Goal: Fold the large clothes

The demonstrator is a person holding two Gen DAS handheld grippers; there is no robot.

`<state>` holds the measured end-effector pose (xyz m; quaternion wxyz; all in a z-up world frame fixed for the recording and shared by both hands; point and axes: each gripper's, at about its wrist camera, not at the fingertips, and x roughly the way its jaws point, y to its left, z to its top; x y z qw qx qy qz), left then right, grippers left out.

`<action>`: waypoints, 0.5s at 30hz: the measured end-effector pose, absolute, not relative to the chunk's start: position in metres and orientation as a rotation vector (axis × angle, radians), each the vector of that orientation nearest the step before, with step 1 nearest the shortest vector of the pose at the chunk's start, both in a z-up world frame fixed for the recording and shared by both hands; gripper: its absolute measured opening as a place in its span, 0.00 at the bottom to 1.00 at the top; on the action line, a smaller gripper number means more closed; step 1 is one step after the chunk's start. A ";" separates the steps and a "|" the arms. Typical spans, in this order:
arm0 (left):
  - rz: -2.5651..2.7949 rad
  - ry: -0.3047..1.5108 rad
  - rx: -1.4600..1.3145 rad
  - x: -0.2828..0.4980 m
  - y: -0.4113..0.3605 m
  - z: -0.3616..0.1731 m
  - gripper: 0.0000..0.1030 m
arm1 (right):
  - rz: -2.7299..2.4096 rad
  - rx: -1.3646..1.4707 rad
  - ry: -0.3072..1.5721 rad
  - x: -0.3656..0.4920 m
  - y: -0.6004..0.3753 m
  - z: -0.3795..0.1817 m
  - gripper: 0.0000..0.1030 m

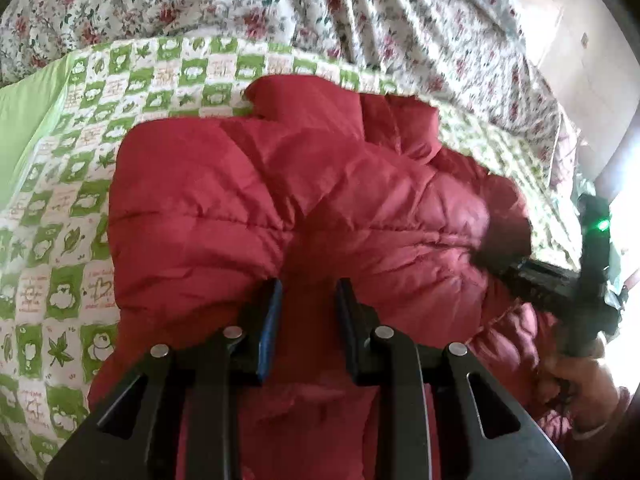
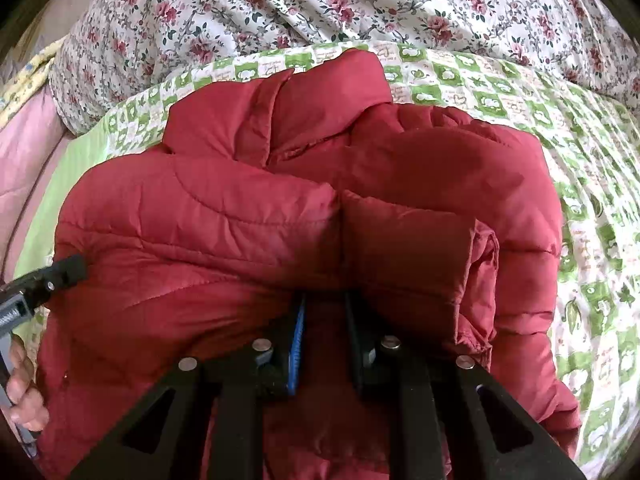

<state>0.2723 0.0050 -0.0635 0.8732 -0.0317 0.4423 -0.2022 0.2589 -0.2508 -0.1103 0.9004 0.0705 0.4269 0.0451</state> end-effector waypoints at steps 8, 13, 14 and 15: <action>-0.399 0.941 -0.033 0.276 -0.001 -0.075 0.24 | 0.070 0.141 0.810 0.230 -0.253 -0.077 0.21; -0.395 0.936 -0.066 0.271 0.002 -0.068 0.24 | 0.060 0.131 0.888 0.243 -0.259 -0.106 0.19; -0.398 0.925 -0.073 0.267 0.003 -0.064 0.24 | 0.060 0.138 0.887 0.244 -0.260 -0.108 0.18; -0.398 0.917 -0.067 0.263 0.004 -0.062 0.24 | 0.062 0.152 0.887 0.244 -0.262 -0.109 0.18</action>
